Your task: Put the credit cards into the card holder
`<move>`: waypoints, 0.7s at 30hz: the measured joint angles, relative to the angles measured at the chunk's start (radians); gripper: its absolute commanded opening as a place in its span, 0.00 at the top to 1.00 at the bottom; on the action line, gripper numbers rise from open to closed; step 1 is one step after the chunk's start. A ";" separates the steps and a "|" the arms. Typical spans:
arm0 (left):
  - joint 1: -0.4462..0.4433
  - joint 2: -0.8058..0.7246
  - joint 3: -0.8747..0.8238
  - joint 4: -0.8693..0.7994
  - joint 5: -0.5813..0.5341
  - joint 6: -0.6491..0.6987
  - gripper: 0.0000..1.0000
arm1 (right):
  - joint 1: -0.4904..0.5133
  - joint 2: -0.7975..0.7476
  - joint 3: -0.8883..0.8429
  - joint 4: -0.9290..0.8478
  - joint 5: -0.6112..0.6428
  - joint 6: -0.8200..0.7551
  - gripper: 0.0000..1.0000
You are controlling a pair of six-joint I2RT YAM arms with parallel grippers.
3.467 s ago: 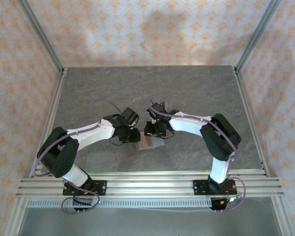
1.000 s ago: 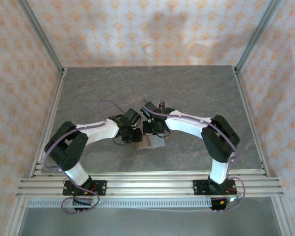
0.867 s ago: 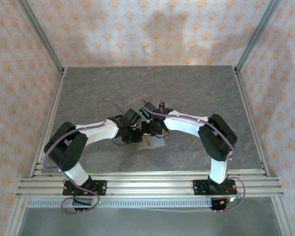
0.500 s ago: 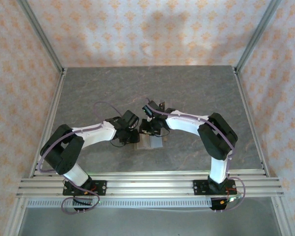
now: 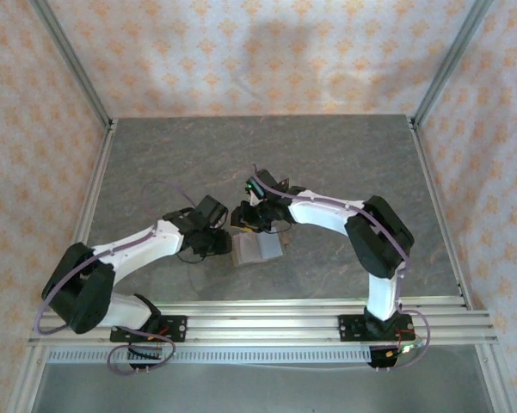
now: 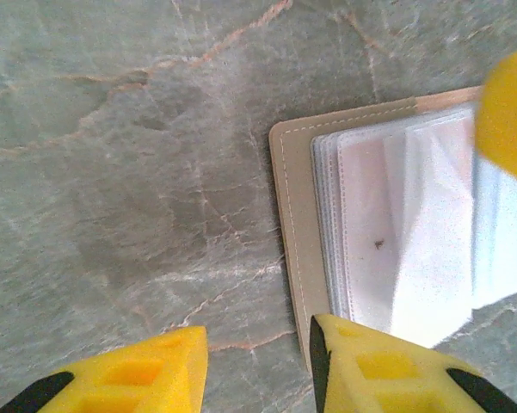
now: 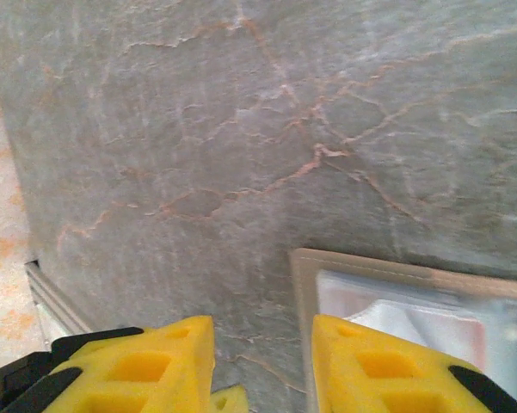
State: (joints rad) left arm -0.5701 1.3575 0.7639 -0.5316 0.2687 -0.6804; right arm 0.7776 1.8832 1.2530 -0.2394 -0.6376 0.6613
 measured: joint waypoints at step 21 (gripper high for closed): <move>-0.032 0.214 0.158 -0.015 0.011 0.054 0.52 | -0.250 -0.040 0.219 -0.378 0.321 -0.206 0.73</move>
State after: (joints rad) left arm -0.6025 1.5719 0.9218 -0.5468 0.2794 -0.6266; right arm 0.5278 1.8427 1.4719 -0.6178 -0.3164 0.4553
